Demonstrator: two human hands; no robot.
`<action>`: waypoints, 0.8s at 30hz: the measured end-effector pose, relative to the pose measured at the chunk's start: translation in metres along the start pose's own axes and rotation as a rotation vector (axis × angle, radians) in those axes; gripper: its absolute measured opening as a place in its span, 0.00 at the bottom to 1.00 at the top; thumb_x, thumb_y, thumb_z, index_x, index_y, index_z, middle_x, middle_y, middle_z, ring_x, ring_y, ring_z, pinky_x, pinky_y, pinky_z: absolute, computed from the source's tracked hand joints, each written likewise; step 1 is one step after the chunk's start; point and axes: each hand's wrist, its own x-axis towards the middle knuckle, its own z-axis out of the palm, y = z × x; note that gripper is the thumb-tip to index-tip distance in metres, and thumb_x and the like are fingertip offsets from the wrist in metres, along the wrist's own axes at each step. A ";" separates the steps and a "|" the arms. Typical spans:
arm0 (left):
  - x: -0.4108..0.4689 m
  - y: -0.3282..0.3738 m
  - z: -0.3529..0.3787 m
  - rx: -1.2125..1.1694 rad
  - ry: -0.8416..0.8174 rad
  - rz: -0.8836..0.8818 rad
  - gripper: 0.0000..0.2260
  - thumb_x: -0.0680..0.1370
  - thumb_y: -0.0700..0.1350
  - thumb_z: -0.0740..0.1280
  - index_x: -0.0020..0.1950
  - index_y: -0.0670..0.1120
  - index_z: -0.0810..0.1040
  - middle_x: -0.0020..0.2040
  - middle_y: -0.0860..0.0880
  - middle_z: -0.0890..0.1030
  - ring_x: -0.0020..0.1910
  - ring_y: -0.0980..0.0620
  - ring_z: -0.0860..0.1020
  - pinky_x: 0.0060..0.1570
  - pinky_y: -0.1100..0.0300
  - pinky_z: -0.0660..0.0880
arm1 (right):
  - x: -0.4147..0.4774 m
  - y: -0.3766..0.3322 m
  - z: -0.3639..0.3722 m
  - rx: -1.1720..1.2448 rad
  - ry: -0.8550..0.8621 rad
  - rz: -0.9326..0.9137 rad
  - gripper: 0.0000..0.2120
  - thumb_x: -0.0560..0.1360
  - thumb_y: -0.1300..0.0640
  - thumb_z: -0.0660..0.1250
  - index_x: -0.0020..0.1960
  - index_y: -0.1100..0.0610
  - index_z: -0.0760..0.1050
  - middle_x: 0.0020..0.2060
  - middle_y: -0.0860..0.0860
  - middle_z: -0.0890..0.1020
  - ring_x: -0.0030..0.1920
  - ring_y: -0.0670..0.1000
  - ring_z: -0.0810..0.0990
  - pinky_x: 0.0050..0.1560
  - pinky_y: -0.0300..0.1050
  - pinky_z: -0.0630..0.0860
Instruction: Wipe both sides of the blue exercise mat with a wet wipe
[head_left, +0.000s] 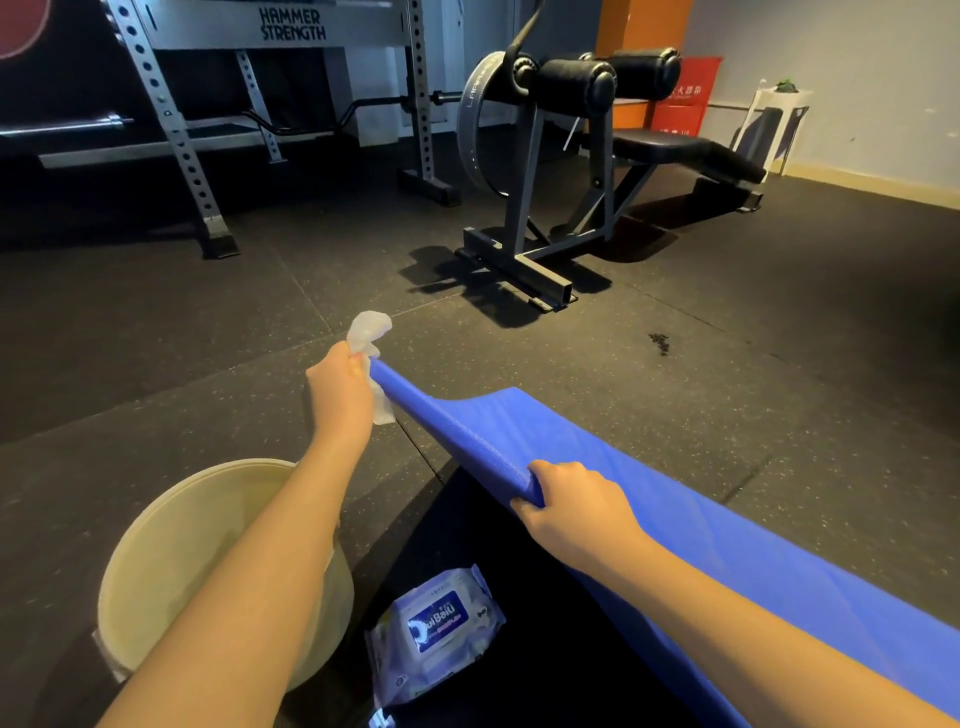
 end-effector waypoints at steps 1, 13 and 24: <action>0.000 -0.005 -0.001 0.000 0.000 0.010 0.11 0.80 0.47 0.55 0.42 0.45 0.72 0.42 0.42 0.78 0.42 0.40 0.76 0.47 0.48 0.76 | 0.002 0.000 0.002 -0.007 0.006 -0.005 0.12 0.76 0.47 0.60 0.40 0.53 0.62 0.41 0.50 0.72 0.47 0.57 0.74 0.39 0.45 0.64; -0.027 -0.082 -0.059 0.364 -0.108 0.018 0.11 0.80 0.46 0.60 0.49 0.45 0.83 0.43 0.44 0.80 0.42 0.44 0.74 0.42 0.57 0.67 | 0.026 -0.028 0.081 -0.225 -0.221 -0.072 0.12 0.76 0.53 0.61 0.57 0.57 0.69 0.56 0.55 0.76 0.55 0.58 0.77 0.42 0.45 0.65; -0.041 -0.162 -0.086 0.612 -0.167 -0.104 0.15 0.82 0.53 0.55 0.46 0.48 0.79 0.40 0.47 0.80 0.40 0.46 0.79 0.45 0.50 0.79 | 0.042 -0.070 0.145 -0.340 -0.441 -0.094 0.17 0.70 0.44 0.70 0.46 0.54 0.68 0.42 0.50 0.76 0.43 0.55 0.76 0.32 0.41 0.64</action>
